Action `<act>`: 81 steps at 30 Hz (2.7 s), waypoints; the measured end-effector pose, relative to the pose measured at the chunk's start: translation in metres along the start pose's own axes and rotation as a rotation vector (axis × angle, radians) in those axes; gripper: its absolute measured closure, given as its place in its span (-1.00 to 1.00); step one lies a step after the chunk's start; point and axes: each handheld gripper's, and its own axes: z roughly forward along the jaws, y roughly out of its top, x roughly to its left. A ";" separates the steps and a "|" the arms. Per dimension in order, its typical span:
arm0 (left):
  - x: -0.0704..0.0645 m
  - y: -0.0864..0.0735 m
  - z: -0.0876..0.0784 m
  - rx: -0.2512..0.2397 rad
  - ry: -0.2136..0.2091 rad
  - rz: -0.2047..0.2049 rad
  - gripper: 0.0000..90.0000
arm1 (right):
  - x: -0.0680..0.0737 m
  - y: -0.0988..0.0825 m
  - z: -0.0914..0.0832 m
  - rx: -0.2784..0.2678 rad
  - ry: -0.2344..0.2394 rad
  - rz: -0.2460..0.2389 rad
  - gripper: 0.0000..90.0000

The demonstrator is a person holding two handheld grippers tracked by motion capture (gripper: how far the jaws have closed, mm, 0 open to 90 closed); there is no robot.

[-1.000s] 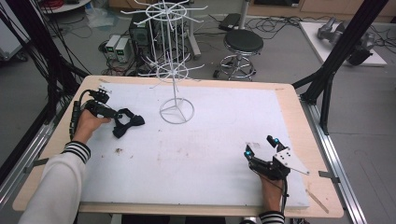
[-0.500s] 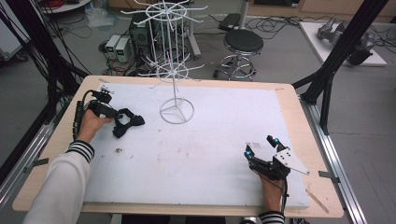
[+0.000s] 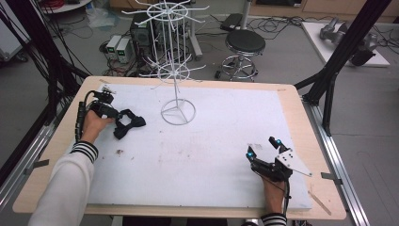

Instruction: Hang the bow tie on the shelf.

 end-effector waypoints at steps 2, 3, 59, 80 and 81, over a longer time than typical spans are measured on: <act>-0.001 0.000 0.000 -0.001 0.005 0.005 0.69 | 0.000 0.000 0.000 0.000 0.001 0.001 -0.76; -0.002 0.000 -0.001 -0.003 0.007 0.010 0.72 | 0.000 0.000 0.000 0.000 0.001 0.001 -0.76; -0.049 -0.013 -0.113 -0.594 -0.148 0.222 0.83 | 0.001 0.000 0.000 0.000 -0.001 -0.006 -0.76; -0.093 -0.007 -0.158 -0.714 -0.226 0.355 0.83 | 0.001 0.000 0.000 0.000 -0.001 -0.005 -0.76; -0.095 -0.006 -0.160 -0.718 -0.227 0.358 0.83 | 0.001 0.000 0.000 0.000 -0.001 -0.006 -0.76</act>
